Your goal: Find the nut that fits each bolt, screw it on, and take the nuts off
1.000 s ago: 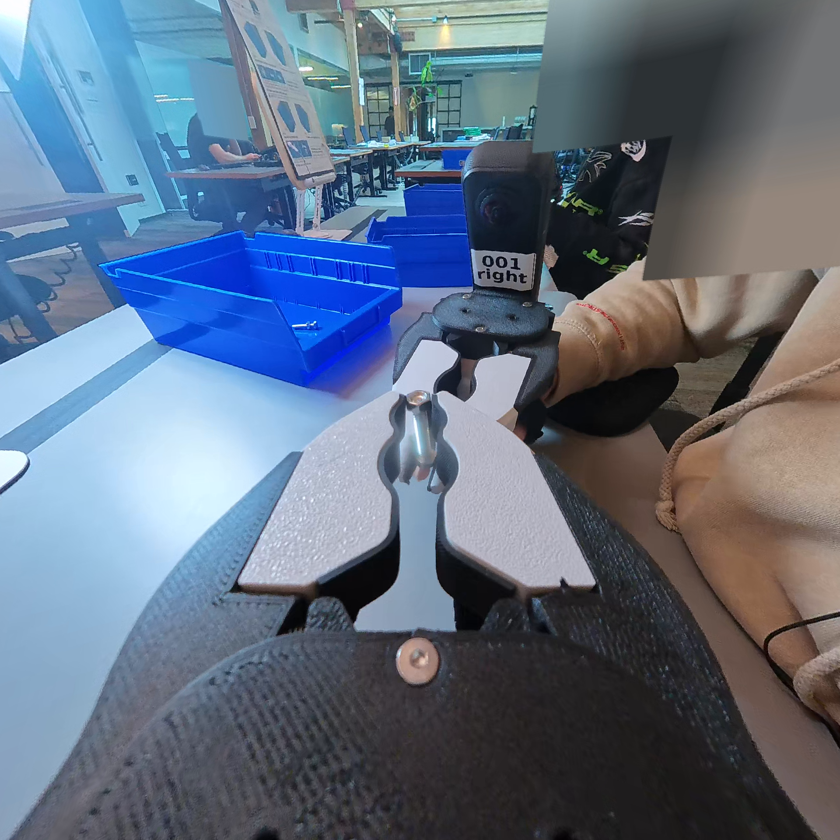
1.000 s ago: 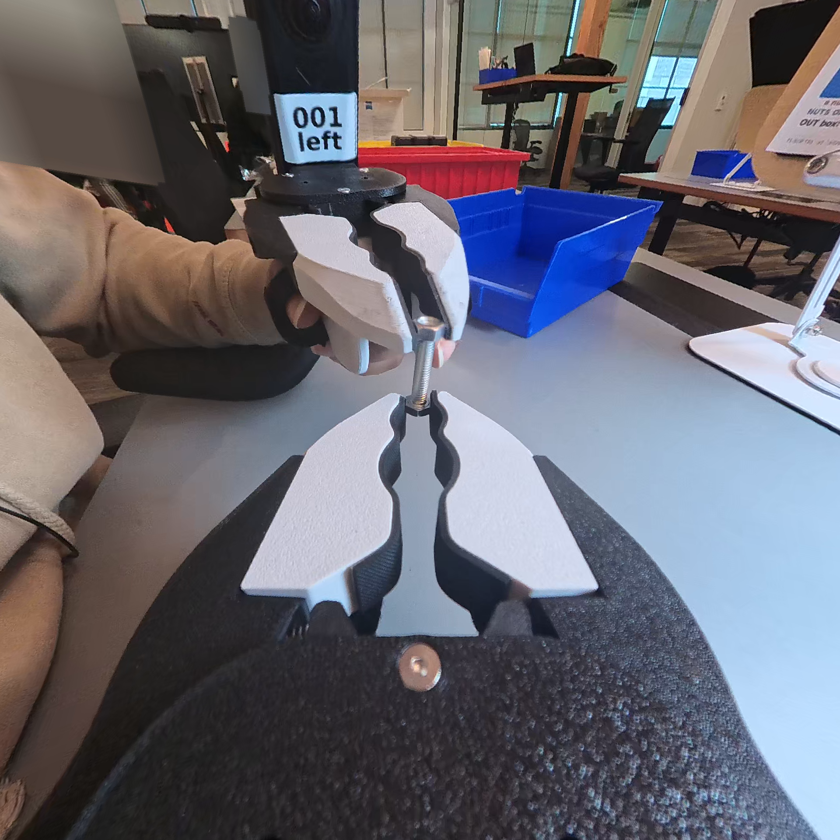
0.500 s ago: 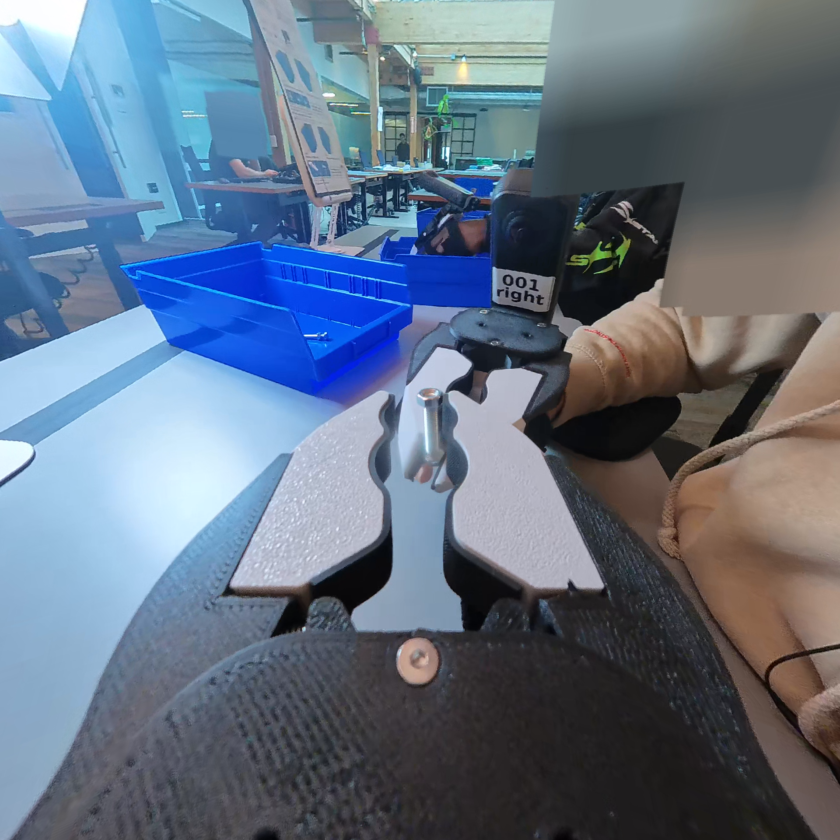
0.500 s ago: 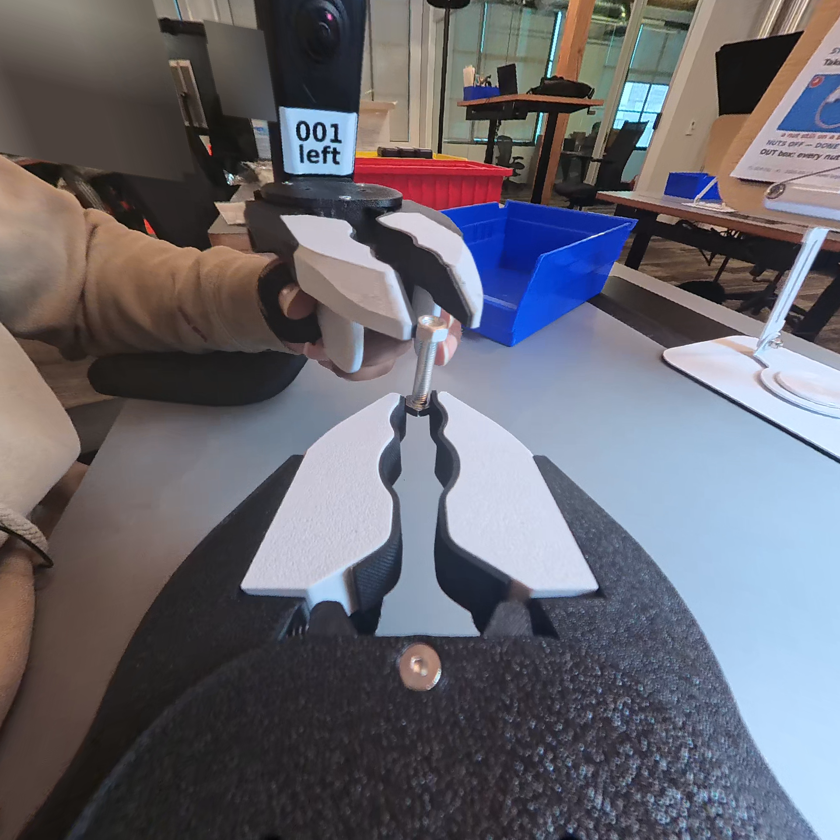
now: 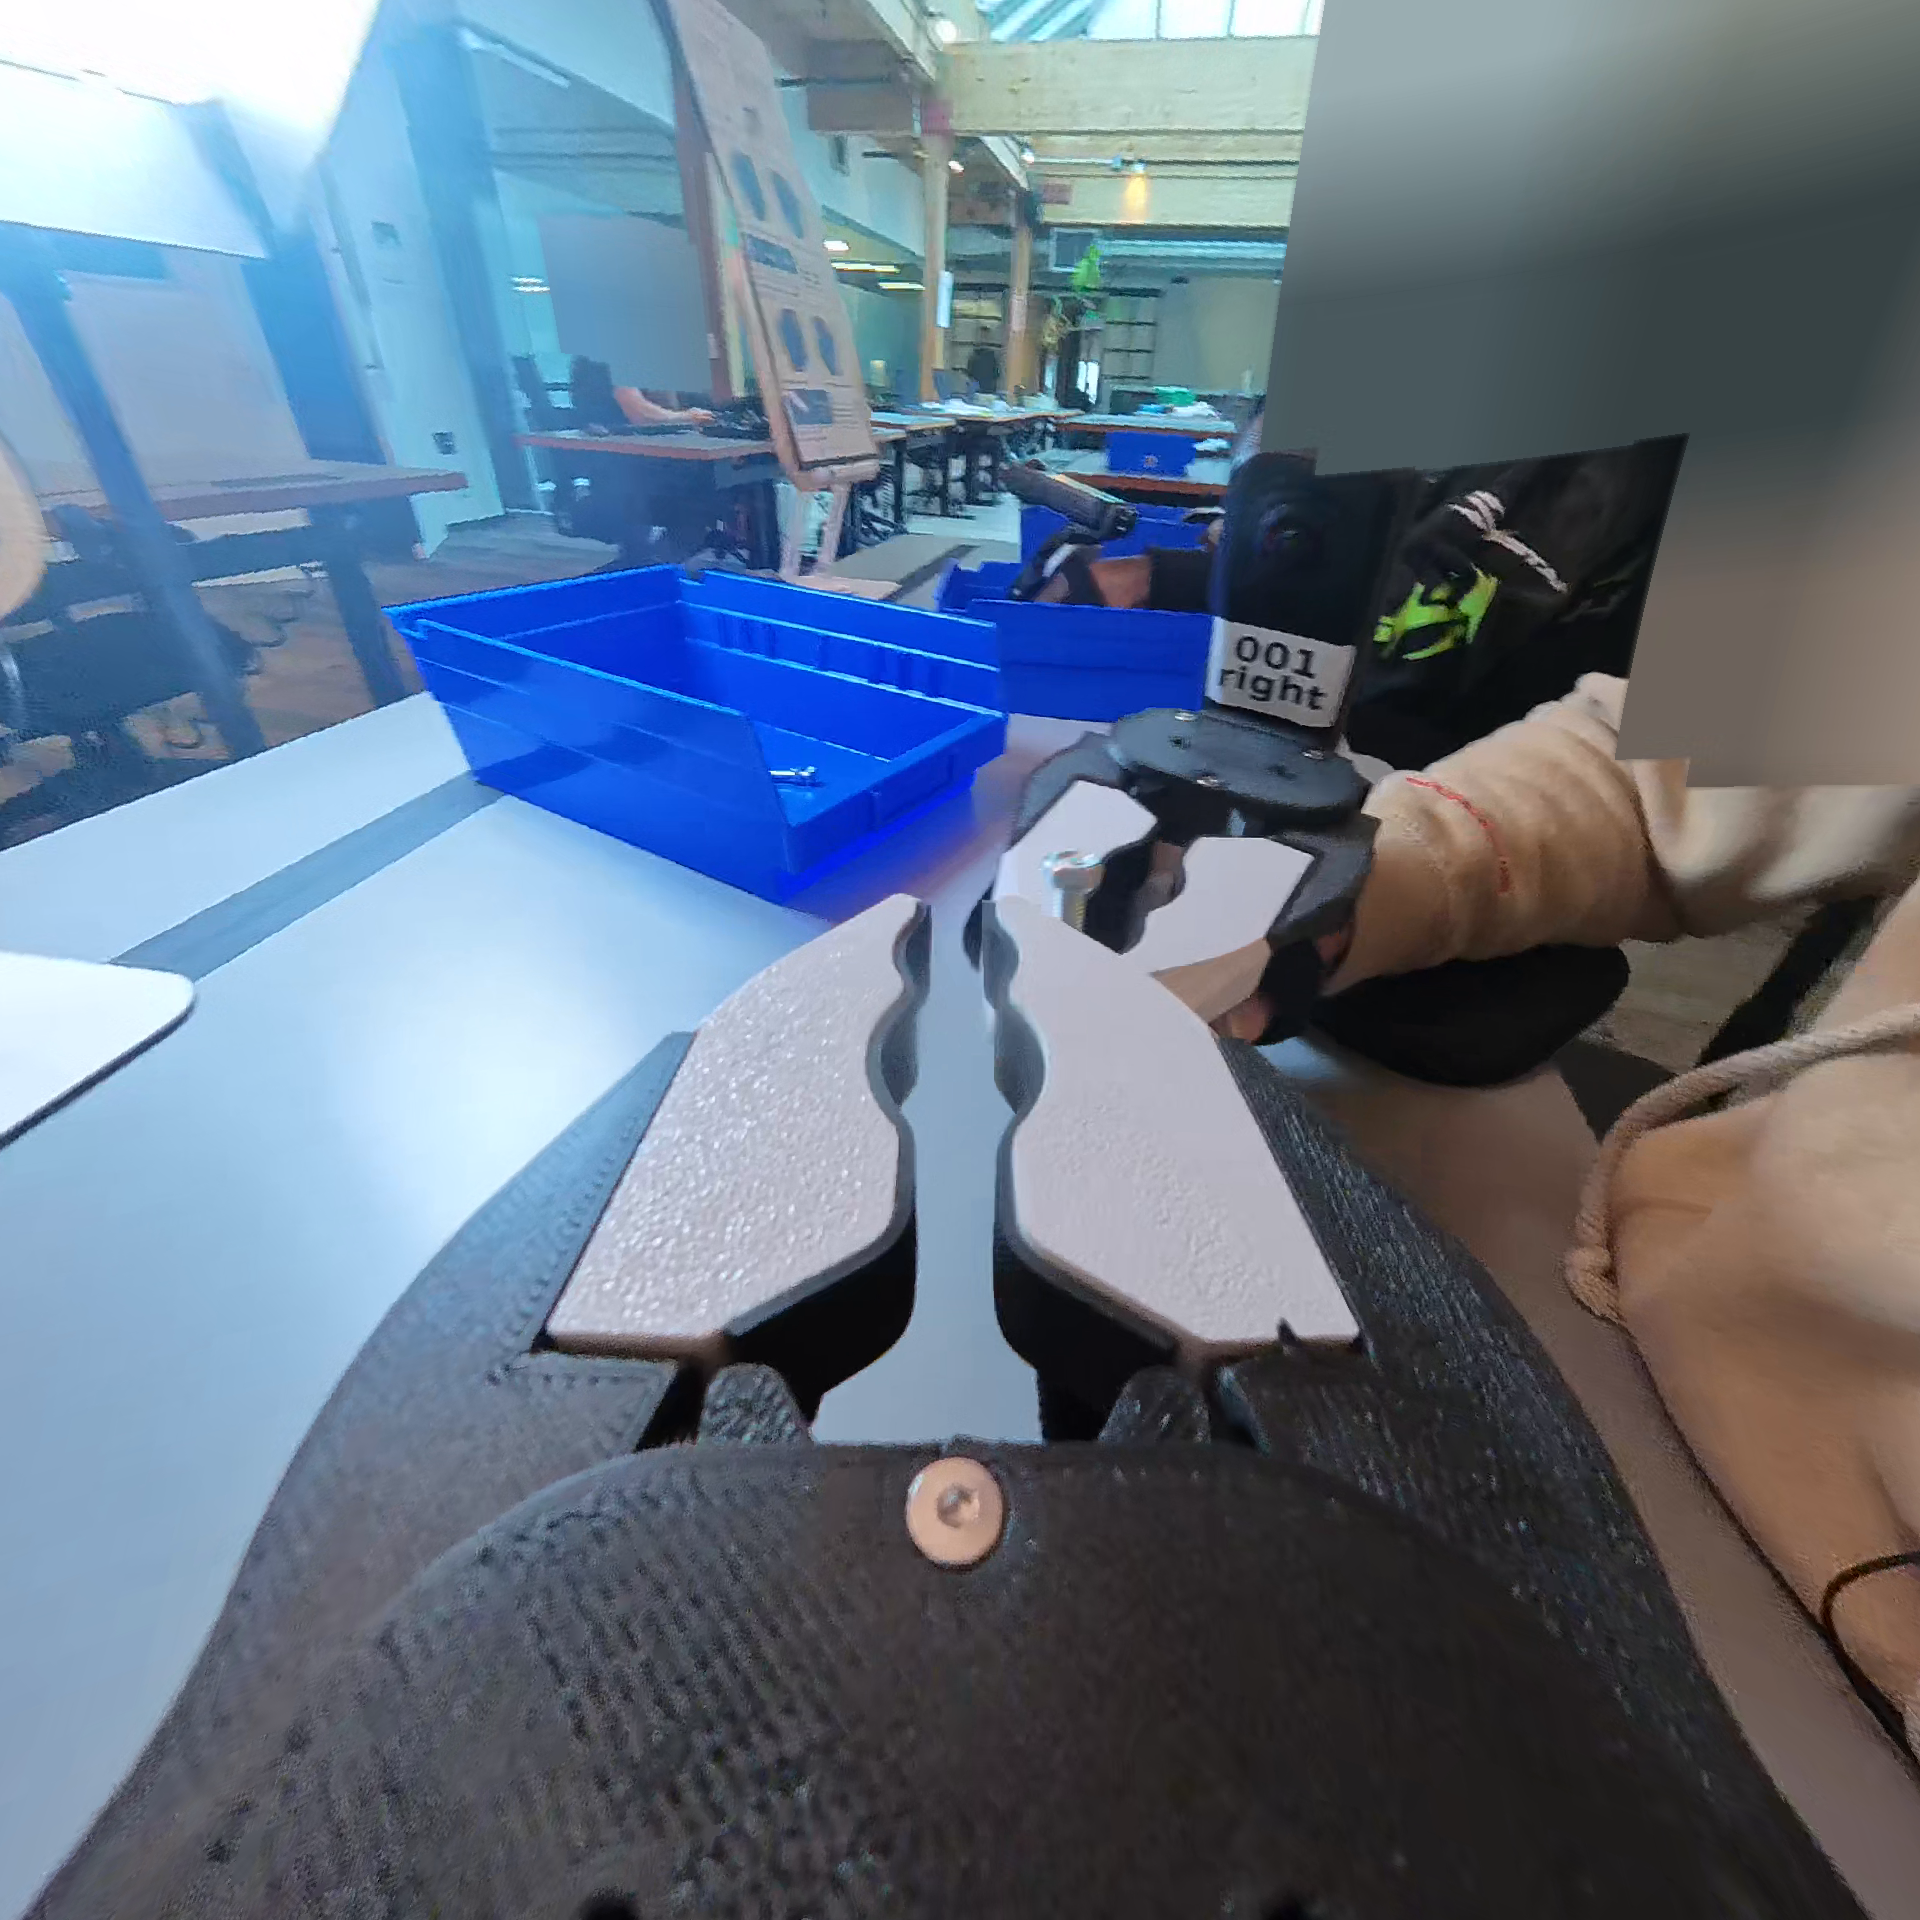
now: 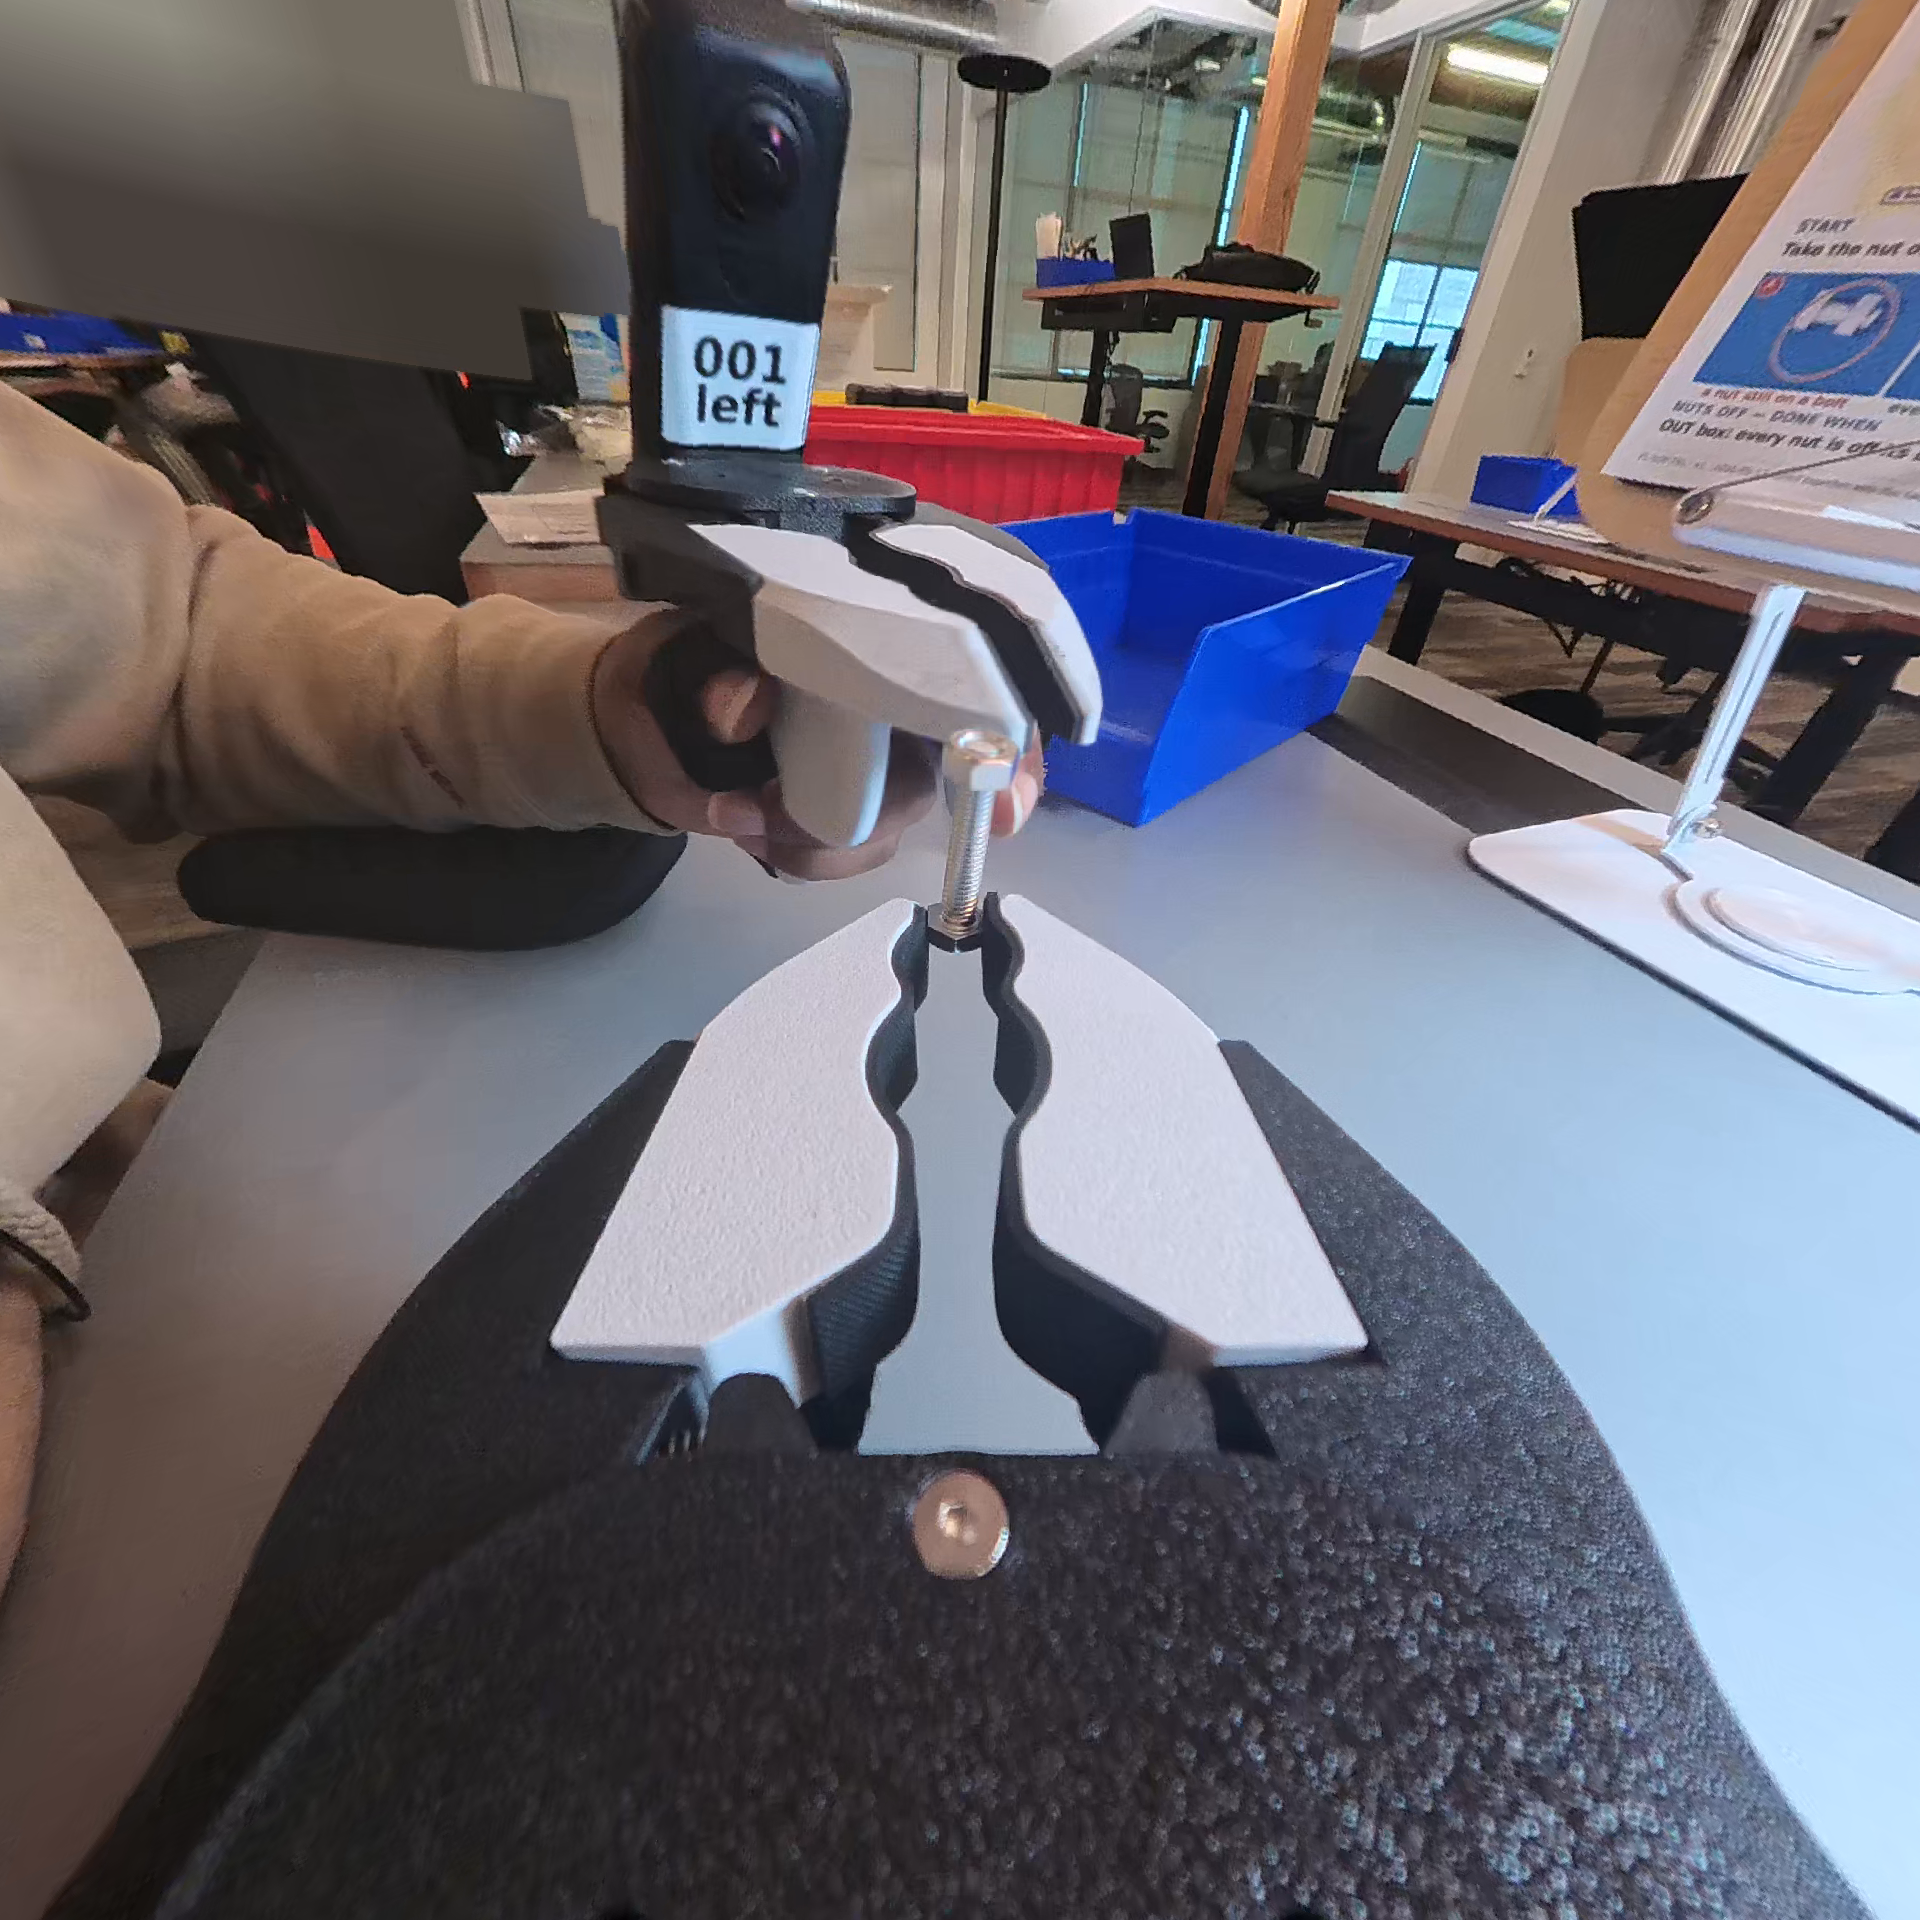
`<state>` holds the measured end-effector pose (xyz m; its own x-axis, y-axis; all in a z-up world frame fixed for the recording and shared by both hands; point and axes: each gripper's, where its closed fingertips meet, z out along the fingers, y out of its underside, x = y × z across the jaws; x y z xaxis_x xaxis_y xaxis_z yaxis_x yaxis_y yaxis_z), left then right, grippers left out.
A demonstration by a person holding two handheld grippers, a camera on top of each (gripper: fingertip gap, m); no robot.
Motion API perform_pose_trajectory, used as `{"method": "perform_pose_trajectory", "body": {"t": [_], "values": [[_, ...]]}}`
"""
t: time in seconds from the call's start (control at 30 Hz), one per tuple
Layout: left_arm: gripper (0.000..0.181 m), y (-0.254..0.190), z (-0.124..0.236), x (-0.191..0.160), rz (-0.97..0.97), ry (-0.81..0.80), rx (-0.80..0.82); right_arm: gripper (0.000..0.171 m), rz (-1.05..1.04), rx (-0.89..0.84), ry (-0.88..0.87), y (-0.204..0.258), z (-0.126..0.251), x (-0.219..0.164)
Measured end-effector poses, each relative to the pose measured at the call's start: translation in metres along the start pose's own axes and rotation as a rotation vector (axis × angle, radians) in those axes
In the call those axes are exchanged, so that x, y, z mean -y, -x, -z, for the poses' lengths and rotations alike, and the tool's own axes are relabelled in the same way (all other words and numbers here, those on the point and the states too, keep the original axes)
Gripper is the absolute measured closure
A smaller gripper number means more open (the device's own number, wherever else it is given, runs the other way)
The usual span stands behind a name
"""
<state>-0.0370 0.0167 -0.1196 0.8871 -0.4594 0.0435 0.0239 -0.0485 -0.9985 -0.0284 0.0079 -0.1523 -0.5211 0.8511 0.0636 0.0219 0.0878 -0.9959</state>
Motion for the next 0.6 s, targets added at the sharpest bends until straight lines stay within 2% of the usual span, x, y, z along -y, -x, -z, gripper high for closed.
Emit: {"method": "perform_pose_trajectory", "body": {"t": [0.2,0.3,0.37,0.4,0.6], "values": [[0.155,-0.014,-0.003,0.007,-0.009,-0.031,-0.052,0.161,0.0,-0.012,0.019,-0.002,-0.001,-0.003],[0.155,-0.01,-0.007,0.001,-0.026,0.004,-0.016,0.161,0.001,-0.005,0.017,0.0,-0.002,-0.002],[0.169,0.002,-0.002,0.002,-0.013,-0.004,0.033,0.161,-0.008,-0.004,0.001,-0.001,0.0,0.0],[0.169,0.008,0.001,0.002,-0.006,-0.008,0.05,0.161,-0.01,-0.005,-0.004,-0.002,0.001,0.002],[0.152,-0.012,-0.007,0.003,-0.029,-0.007,-0.024,0.161,-0.011,-0.008,0.017,-0.002,-0.001,-0.002]]}}
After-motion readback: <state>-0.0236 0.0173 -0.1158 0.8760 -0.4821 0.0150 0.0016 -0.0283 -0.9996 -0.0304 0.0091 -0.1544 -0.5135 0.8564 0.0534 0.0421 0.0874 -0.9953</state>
